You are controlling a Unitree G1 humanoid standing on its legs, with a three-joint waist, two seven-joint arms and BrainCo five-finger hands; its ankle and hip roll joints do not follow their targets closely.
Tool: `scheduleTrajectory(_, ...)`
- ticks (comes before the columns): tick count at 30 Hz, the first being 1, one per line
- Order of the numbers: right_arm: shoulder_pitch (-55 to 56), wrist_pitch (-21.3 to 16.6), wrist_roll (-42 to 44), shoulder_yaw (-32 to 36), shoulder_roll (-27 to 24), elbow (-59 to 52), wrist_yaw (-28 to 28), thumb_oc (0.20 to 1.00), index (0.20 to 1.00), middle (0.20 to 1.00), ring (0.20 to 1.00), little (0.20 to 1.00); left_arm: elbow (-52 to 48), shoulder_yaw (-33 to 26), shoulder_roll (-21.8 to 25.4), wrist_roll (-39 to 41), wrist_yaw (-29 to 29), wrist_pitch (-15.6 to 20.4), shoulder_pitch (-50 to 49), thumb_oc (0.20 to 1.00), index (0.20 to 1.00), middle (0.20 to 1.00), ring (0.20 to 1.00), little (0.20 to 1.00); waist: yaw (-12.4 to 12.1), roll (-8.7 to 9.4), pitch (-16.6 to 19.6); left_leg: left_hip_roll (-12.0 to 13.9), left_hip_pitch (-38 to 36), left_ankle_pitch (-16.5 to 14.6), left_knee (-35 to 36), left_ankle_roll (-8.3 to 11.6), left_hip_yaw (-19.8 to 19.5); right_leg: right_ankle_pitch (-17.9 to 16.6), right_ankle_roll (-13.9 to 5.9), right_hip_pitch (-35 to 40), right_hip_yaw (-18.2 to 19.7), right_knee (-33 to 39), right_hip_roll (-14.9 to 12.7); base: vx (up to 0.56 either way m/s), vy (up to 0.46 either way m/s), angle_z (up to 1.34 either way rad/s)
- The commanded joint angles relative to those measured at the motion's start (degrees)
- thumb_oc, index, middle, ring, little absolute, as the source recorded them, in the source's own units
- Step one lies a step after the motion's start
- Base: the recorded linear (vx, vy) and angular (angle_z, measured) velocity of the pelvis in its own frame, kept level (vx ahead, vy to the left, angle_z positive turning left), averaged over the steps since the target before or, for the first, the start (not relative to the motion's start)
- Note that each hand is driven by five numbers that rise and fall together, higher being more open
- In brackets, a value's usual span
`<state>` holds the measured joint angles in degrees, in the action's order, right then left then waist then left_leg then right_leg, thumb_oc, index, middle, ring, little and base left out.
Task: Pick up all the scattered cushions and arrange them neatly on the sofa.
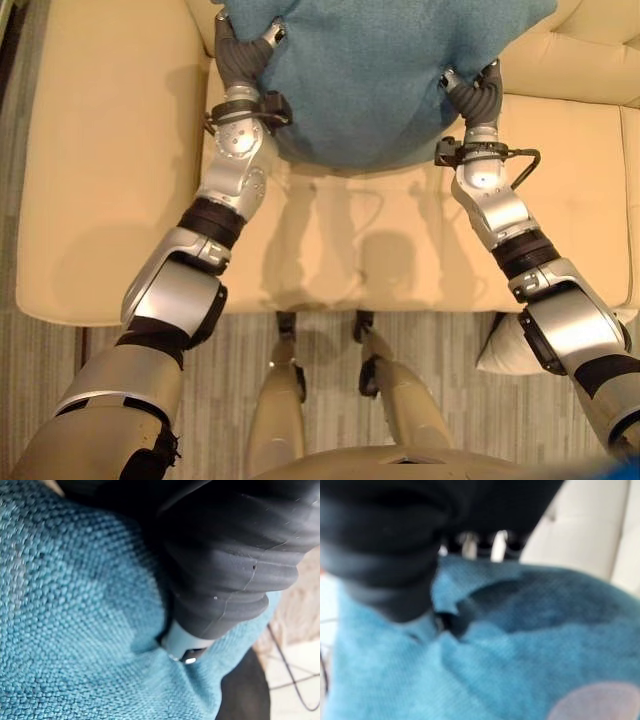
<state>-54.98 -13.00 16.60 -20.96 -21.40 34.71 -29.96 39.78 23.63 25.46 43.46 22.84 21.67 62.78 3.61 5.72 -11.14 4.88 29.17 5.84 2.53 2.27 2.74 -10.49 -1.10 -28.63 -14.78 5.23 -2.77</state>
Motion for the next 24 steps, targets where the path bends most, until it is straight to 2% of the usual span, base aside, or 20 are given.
scheduleTrajectory(1, -9.46, -6.36, -3.62, -0.68, 3.70, -5.56, 2.29, 0.200, 0.200, 0.200, 0.200, 0.200, -4.47, 6.51, -2.72, -2.68, -3.03, 4.86, 10.96, 0.200, 0.200, 0.200, 0.200, 0.200, -1.93, 0.19, 0.69, 1.88, -4.86, -2.84, 1.45, 5.06, -4.28, 5.27, -8.16, 3.27, -1.43, -2.35, -1.85, -0.01, -0.001, -0.03)
scheduleTrajectory(8, -12.50, -5.00, -3.45, -2.24, 2.99, -1.06, 2.02, 0.200, 0.200, 0.200, 0.200, 0.200, -1.08, 7.02, -1.53, -4.99, -1.52, 3.24, 12.04, 0.200, 0.200, 0.200, 0.200, 0.200, -2.65, -0.61, -1.50, 1.36, -2.71, -1.91, 1.48, 5.26, -4.98, 5.35, -8.10, 0.92, -2.43, -3.56, -2.52, -0.01, 0.002, 0.02)
scheduleTrajectory(9, -14.04, -4.36, -3.99, -3.00, 2.46, 0.52, 1.79, 0.200, 0.200, 0.200, 0.200, 0.200, 1.42, 7.41, -0.19, -6.25, -0.99, 2.55, 13.16, 0.200, 0.200, 0.200, 0.200, 0.200, -2.88, -0.73, -1.71, 1.26, -2.04, -1.60, 1.60, 5.28, -5.14, 5.27, -8.10, 0.21, -2.37, -3.66, -2.50, 0.00, 0.000, 0.00)
scheduleTrajectory(10, -15.04, -4.06, -4.52, -3.54, 2.09, 1.62, 1.28, 0.200, 0.200, 0.200, 0.200, 0.200, 3.05, 7.60, 0.47, -6.83, -0.59, 2.16, 14.07, 0.561, 0.561, 0.561, 0.561, 0.561, -2.95, -0.77, -1.88, 1.24, -1.58, -1.30, 1.65, 5.34, -5.22, 5.12, -8.19, -0.21, -2.50, -3.73, -2.58, 0.00, 0.000, 0.00)
scheduleTrajectory(11, -15.05, -4.06, -4.52, -3.54, 2.09, 1.63, 1.28, 0.200, 0.200, 0.200, 0.200, 0.200, 3.06, 7.60, 0.47, -6.82, -0.60, 2.17, 14.08, 0.721, 0.721, 0.721, 0.721, 0.721, -2.94, -0.77, -1.88, 1.24, -1.57, -1.30, 1.65, 5.34, -5.22, 5.12, -8.19, -0.21, -2.50, -3.74, -2.58, 0.00, 0.000, 0.00)
scheduleTrajectory(12, -16.95, -3.26, -5.58, -4.32, 1.34, 3.53, 0.18, 0.708, 0.708, 0.708, 0.708, 0.708, 4.87, 8.05, 2.40, -8.30, 0.17, 1.62, 15.46, 1.000, 1.000, 1.000, 1.000, 1.000, -3.41, -1.01, -2.12, 1.17, -0.87, -0.92, 1.88, 5.39, -5.26, 4.99, -8.32, -1.03, -2.63, -3.85, -2.55, 0.00, 0.000, 0.00)
scheduleTrajectory(13, -17.72, -2.96, -5.71, -4.19, 1.18, 4.50, -0.32, 1.000, 1.000, 1.000, 1.000, 1.000, 5.71, 7.90, 3.22, -8.88, 0.64, 1.35, 15.97, 1.000, 1.000, 1.000, 1.000, 1.000, -3.56, -1.21, -2.26, 1.11, -0.61, -0.77, 2.01, 5.44, -5.27, 4.95, -8.34, -1.43, -2.70, -3.95, -2.56, 0.00, 0.000, 0.00)
scheduleTrajectory(16, -19.12, -1.99, -5.63, -4.48, 0.79, 6.64, -1.03, 1.000, 1.000, 1.000, 1.000, 1.000, 6.91, 7.86, 4.94, -9.58, 1.43, 0.87, 16.75, 1.000, 1.000, 1.000, 1.000, 1.000, -4.01, -1.54, -2.45, 1.06, -0.09, -0.50, 2.19, 5.52, -5.37, 5.02, -8.37, -2.07, -2.92, -4.19, -2.54, 0.00, 0.000, 0.00)
scheduleTrajectory(19, -20.97, -0.11, -5.92, -5.66, 0.04, 10.96, -1.80, 1.000, 1.000, 1.000, 1.000, 1.000, 9.40, 7.72, 8.63, -11.55, 2.38, -0.22, 16.88, 1.000, 1.000, 1.000, 1.000, 1.000, -4.75, -2.22, -2.29, 1.03, 0.00, -0.12, 2.43, 5.76, -5.37, 5.47, -8.14, -2.53, -3.54, -4.61, -2.61, 0.00, -0.008, 0.01)
scheduleTrajectory(24, -21.89, 1.01, -6.64, -6.29, -2.59, 14.62, -2.53, 1.000, 1.000, 1.000, 1.000, 1.000, 9.72, 4.50, 13.64, -11.27, 3.06, -0.15, 13.07, 1.000, 1.000, 1.000, 1.000, 1.000, -5.64, -2.72, -1.44, 1.03, -0.87, -0.16, 2.47, 6.03, -5.27, 5.77, -7.93, -1.32, -3.89, -4.09, -2.46, 0.01, -0.007, -0.01)
